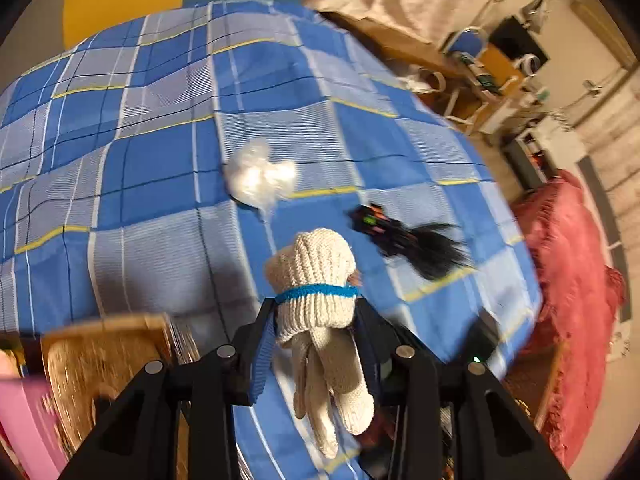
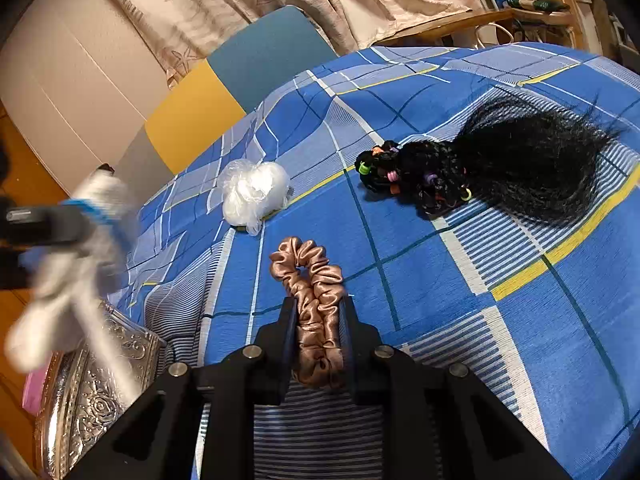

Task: Organize soft objects
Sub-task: 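Grasp the white knit gloves with the left tool while the right tool grasps the brown scrunchie, then carry the white gloves to the tray with the left tool while the right tool carries the scrunchie, then lower the gloves and scrunchie into the tray beside the doll with both tools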

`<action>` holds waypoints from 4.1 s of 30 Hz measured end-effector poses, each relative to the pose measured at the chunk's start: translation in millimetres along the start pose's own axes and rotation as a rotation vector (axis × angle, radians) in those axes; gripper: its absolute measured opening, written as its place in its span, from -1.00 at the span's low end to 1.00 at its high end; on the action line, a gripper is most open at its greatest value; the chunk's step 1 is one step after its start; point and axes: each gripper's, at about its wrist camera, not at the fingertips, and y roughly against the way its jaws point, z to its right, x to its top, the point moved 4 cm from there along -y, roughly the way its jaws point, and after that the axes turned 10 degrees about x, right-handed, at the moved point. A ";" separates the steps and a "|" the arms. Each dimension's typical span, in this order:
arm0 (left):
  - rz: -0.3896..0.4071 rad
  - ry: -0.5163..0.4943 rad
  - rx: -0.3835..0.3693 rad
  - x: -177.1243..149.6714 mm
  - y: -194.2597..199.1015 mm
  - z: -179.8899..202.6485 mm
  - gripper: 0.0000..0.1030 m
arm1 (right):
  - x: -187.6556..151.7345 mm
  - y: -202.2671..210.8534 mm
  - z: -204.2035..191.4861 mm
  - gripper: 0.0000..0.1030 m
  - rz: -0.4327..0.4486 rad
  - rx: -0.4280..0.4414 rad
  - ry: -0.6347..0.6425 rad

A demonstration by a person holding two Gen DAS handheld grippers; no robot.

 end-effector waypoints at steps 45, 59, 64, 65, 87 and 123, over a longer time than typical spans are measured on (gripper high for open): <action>0.140 0.360 0.007 -241.3 112.4 -321.8 -0.26 | -19.4 102.4 -82.5 -0.58 0.204 -0.140 0.089; 0.035 0.389 0.173 -256.1 71.0 -384.3 -0.25 | -51.5 150.6 -194.6 -0.58 0.269 0.045 0.185; 0.053 0.383 0.170 -252.8 63.4 -386.4 -0.16 | -67.2 157.7 -247.1 -0.58 0.258 0.157 0.251; 0.058 0.384 0.169 -251.7 63.0 -385.3 -0.15 | -71.7 157.0 -258.6 -0.58 0.249 0.178 0.267; 0.289 0.496 0.229 -271.2 132.5 -400.7 -0.07 | -198.3 57.0 -385.9 -0.58 -0.202 0.363 0.512; 0.380 0.620 0.224 -311.1 149.9 -419.5 -0.07 | -267.2 -86.9 -414.0 -0.32 -0.513 0.046 0.555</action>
